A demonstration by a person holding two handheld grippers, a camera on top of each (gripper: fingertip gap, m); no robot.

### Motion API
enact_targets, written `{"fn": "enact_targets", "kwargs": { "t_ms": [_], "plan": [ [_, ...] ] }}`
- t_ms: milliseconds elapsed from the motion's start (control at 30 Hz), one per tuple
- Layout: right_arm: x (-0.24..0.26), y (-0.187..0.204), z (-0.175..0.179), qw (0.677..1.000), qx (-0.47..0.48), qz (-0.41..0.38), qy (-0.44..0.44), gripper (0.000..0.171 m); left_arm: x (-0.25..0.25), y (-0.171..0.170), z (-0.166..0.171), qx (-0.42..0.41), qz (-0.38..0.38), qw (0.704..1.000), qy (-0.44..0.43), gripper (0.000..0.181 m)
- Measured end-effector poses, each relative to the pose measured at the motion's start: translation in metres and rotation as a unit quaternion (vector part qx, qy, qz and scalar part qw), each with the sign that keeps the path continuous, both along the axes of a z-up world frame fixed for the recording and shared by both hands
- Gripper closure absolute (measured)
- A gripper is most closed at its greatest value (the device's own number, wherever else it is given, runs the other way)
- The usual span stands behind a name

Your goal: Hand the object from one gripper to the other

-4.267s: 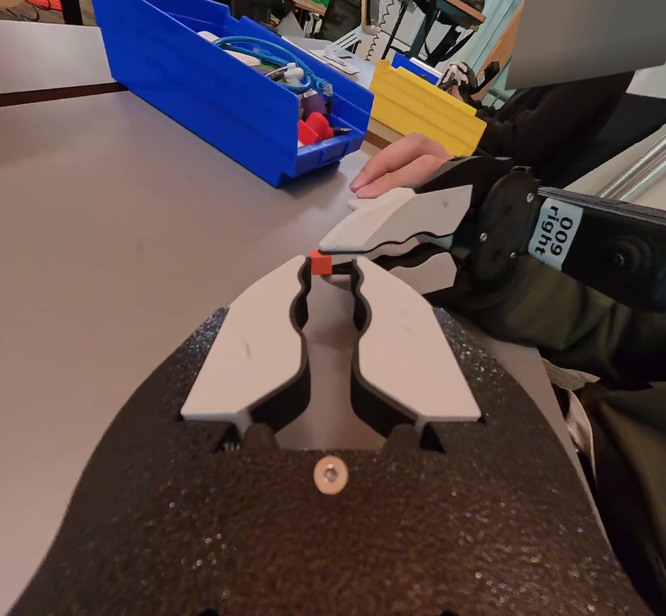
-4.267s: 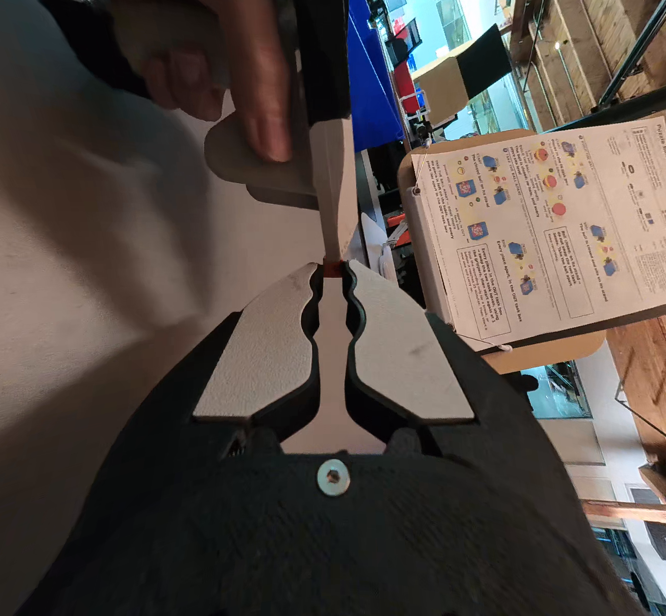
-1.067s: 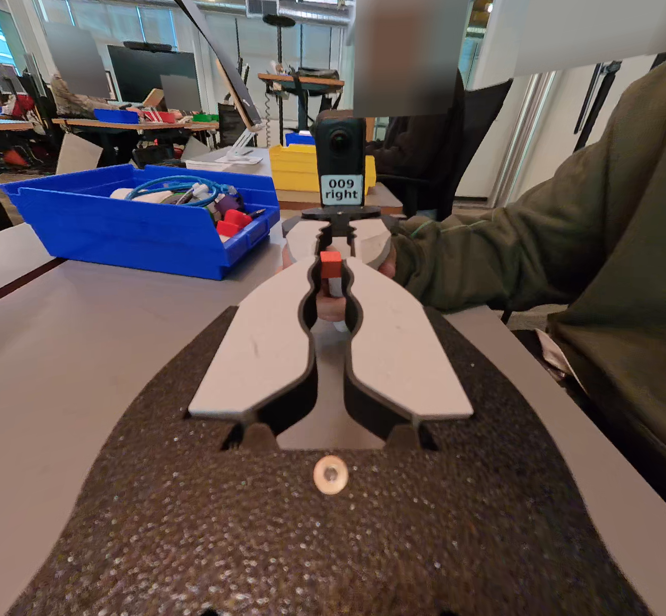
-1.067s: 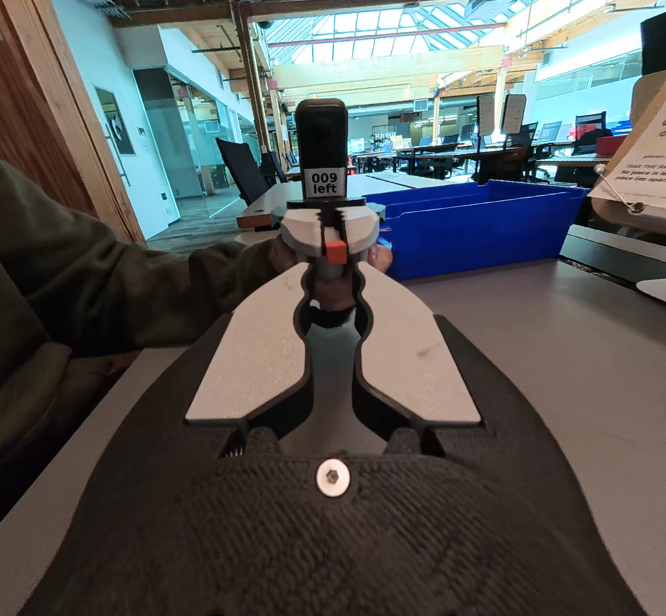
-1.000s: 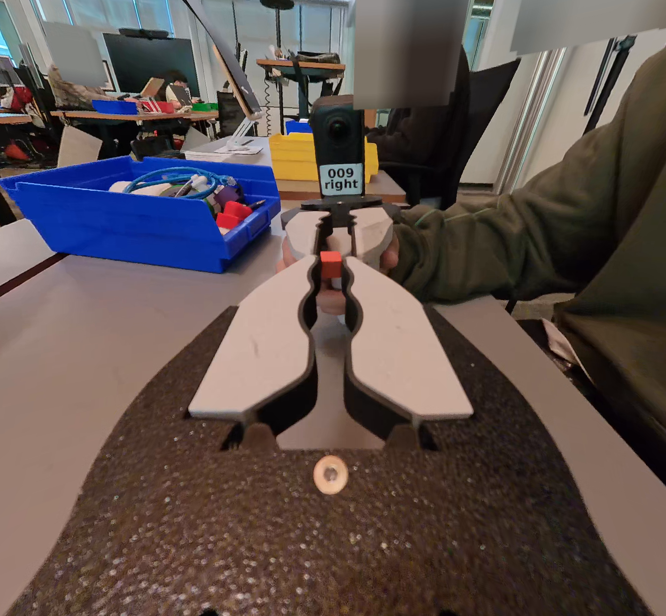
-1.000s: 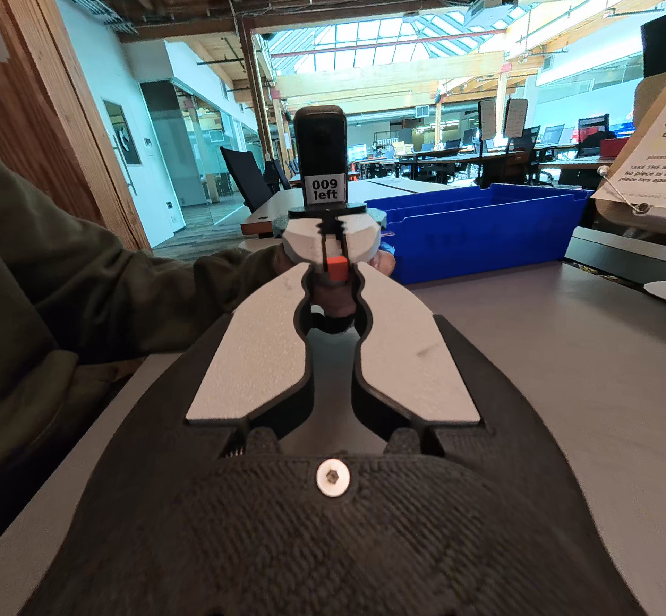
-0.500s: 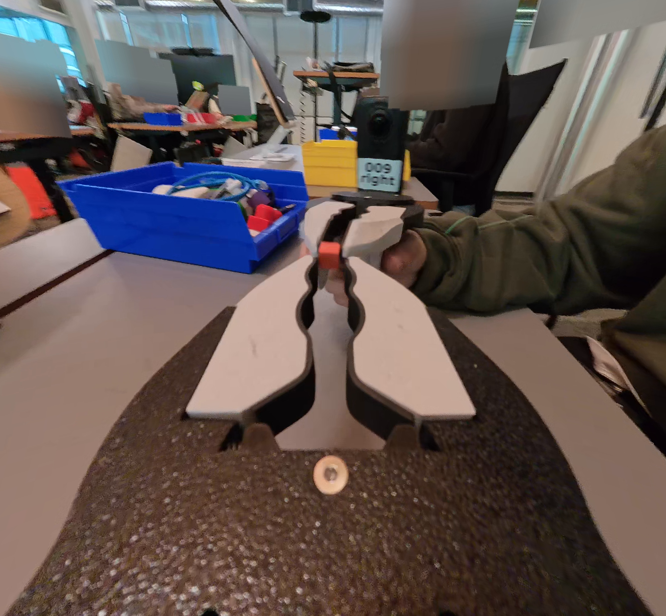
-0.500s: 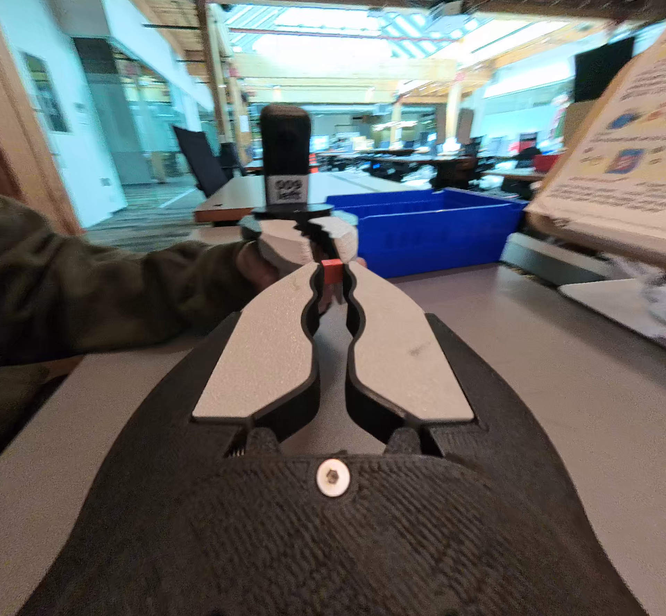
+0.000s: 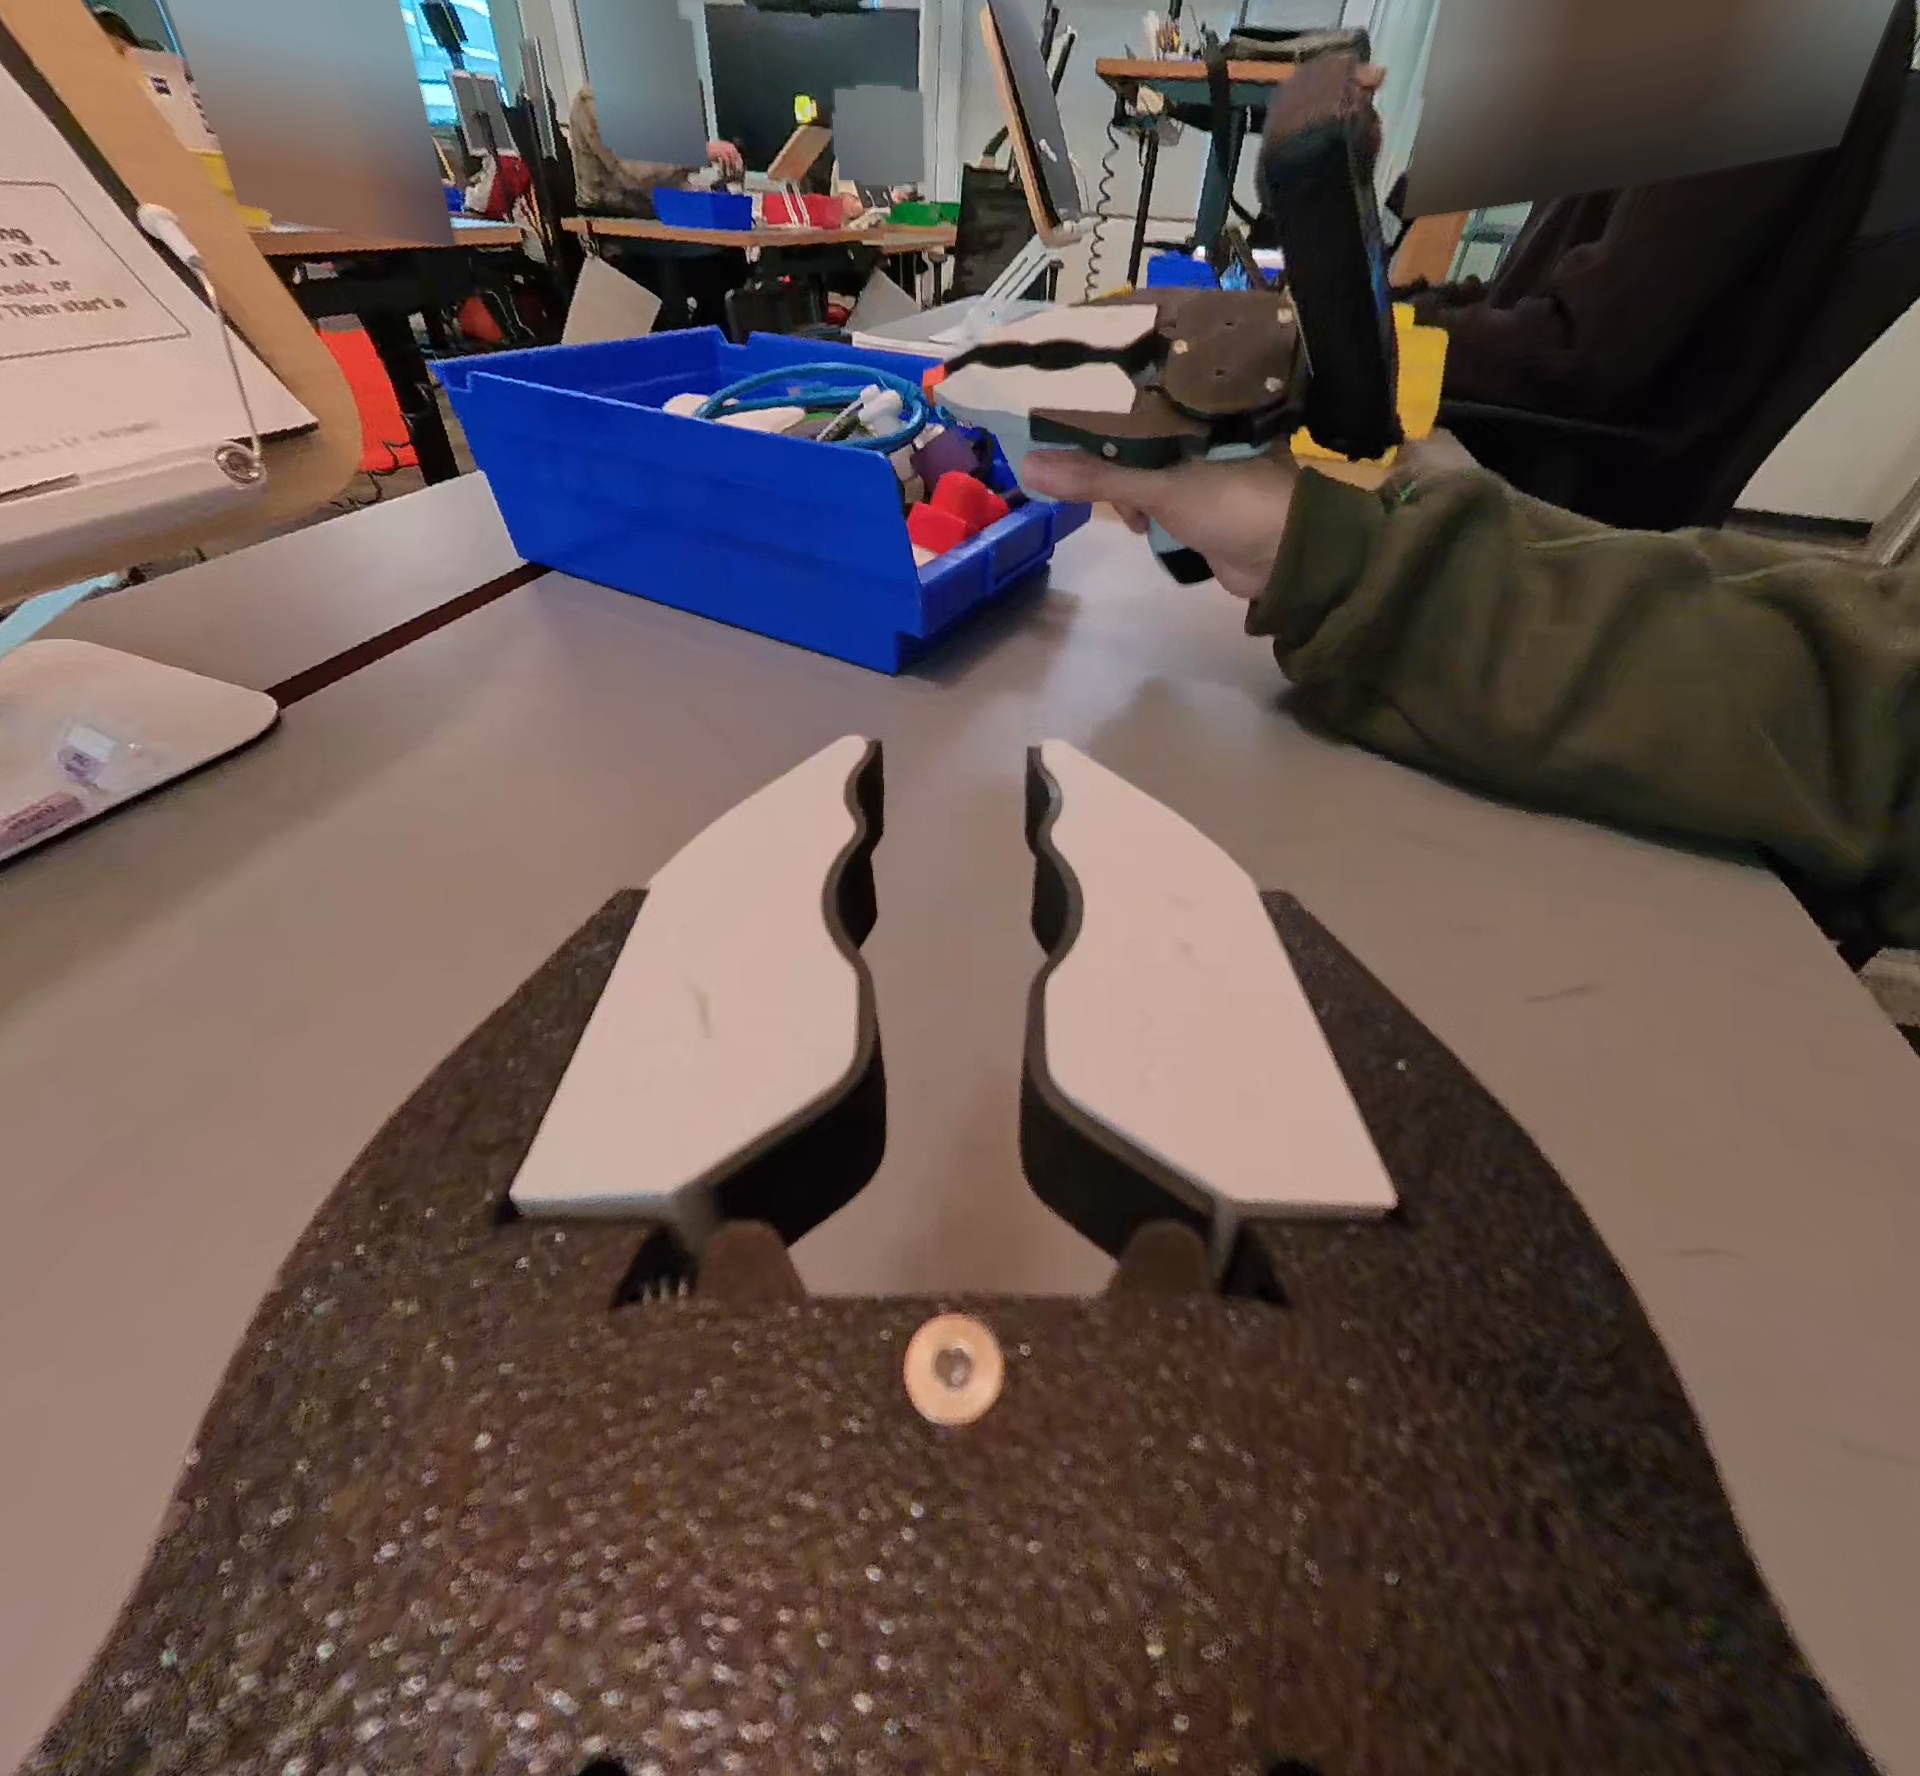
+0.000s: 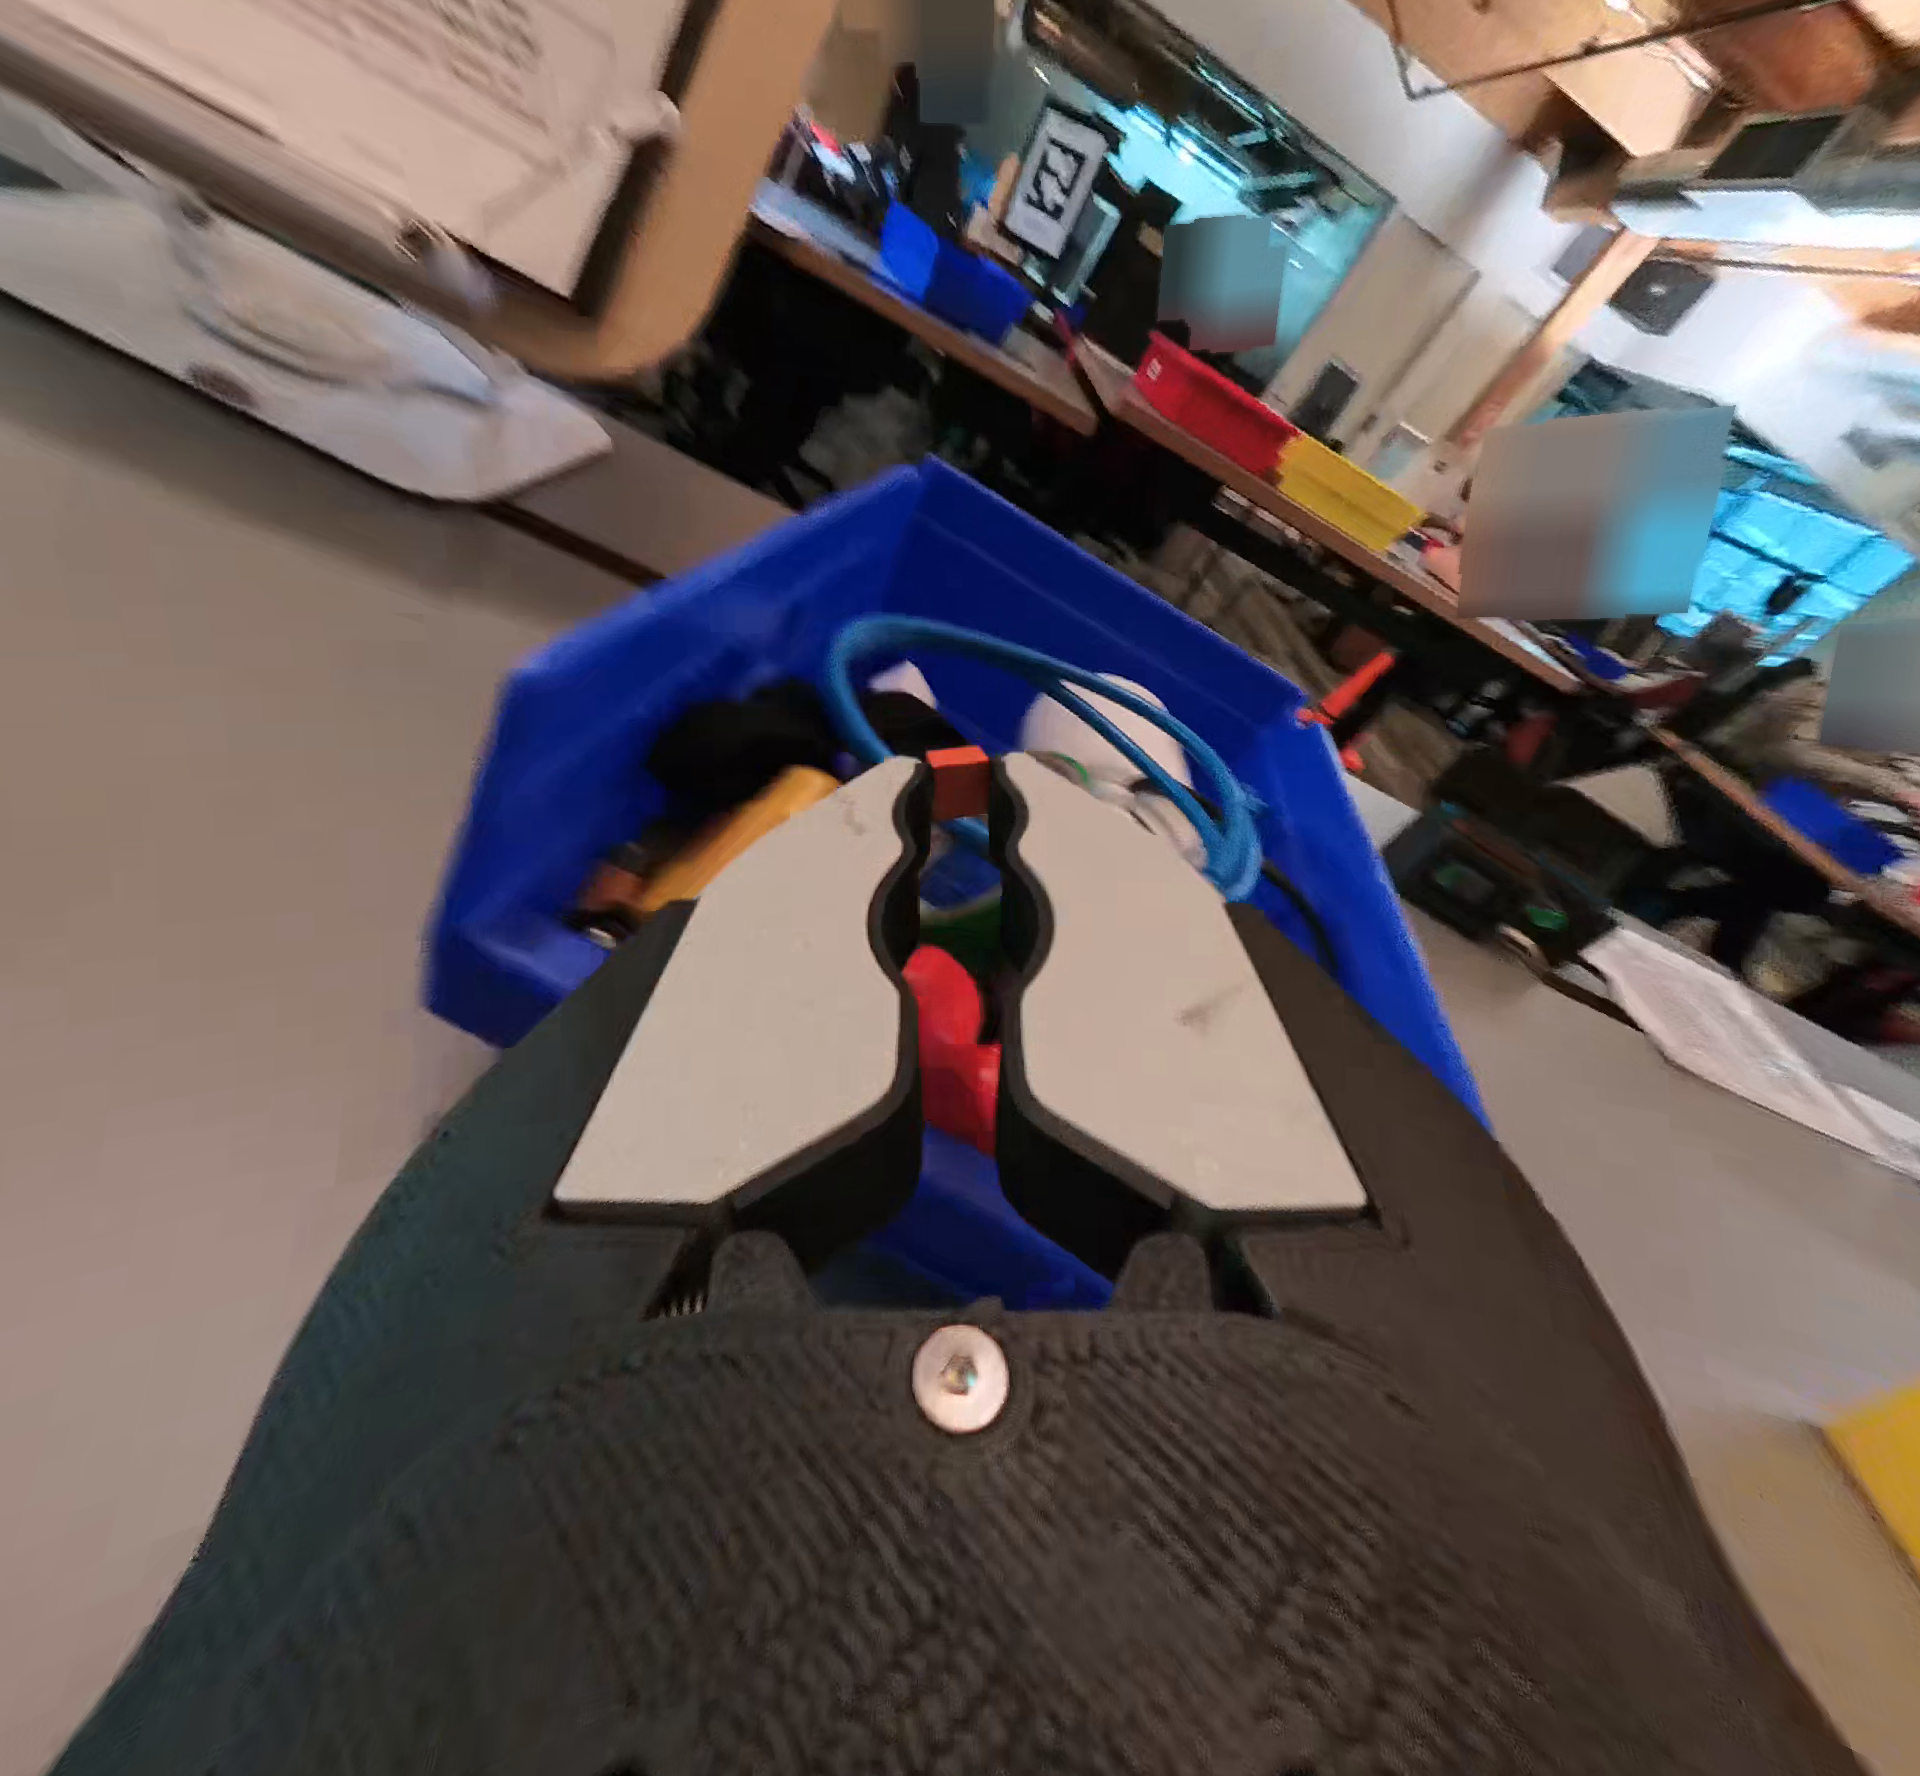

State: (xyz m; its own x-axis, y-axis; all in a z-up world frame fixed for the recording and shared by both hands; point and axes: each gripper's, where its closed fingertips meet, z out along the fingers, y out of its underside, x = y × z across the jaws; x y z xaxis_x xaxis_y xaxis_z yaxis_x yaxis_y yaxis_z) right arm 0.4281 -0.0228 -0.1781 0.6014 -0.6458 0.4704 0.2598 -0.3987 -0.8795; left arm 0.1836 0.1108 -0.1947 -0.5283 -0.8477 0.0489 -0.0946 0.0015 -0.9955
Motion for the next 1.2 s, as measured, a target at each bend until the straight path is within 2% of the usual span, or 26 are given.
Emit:
{"fn": "enact_targets", "kwargs": {
  "t_ms": [67, 167, 300, 367, 600, 733, 867, 1000, 1133, 1200],
  "plan": [
    [0.009, -0.008, -0.006, 1.0, -0.003, -0.01, 0.018, 0.161, 0.0, -0.002, -0.005, 0.017, -0.003, 1.0, 0.009, 0.156],
    [0.0, 0.009, -0.013, 0.995, 0.033, 0.069, 0.064, 0.161, 0.001, -0.005, -0.009, 0.024, -0.01, 0.999, 0.019, 0.156],
    [0.0, 0.012, -0.035, 0.994, -0.015, 0.056, 0.094, 0.16, 0.002, -0.007, -0.012, 0.028, -0.012, 0.999, 0.027, 0.156],
    [-0.002, 0.016, -0.038, 0.992, -0.012, 0.067, 0.109, 0.146, 0.003, -0.005, -0.012, 0.028, -0.007, 0.999, 0.028, 0.156],
    [-0.018, 0.025, -0.017, 0.989, 0.055, 0.096, 0.099, 0.132, 0.007, 0.005, -0.009, 0.012, 0.02, 0.999, 0.027, 0.156],
    [-0.065, 0.056, 0.006, 0.977, 0.099, 0.182, 0.052, 0.132, 0.011, 0.019, -0.004, -0.001, 0.062, 0.998, 0.024, 0.156],
    [-0.129, 0.092, 0.0, 0.948, 0.09, 0.299, 0.062, 0.135, 0.009, 0.053, 0.018, -0.037, 0.142, 0.989, 0.002, 0.157],
    [-0.165, 0.113, -0.026, 0.92, 0.047, 0.368, 0.128, 0.133, -0.017, 0.114, 0.053, -0.086, 0.259, 0.962, 0.002, 0.157],
    [-0.17, 0.115, -0.029, 0.918, 0.033, 0.376, 0.123, 0.129, -0.068, 0.187, 0.069, -0.036, 0.372, 0.927, 0.032, 0.153],
    [-0.167, 0.115, -0.029, 0.917, 0.038, 0.373, 0.134, 0.127, -0.093, 0.219, 0.066, 0.007, 0.409, 0.91, 0.068, 0.149]
  ]
}}
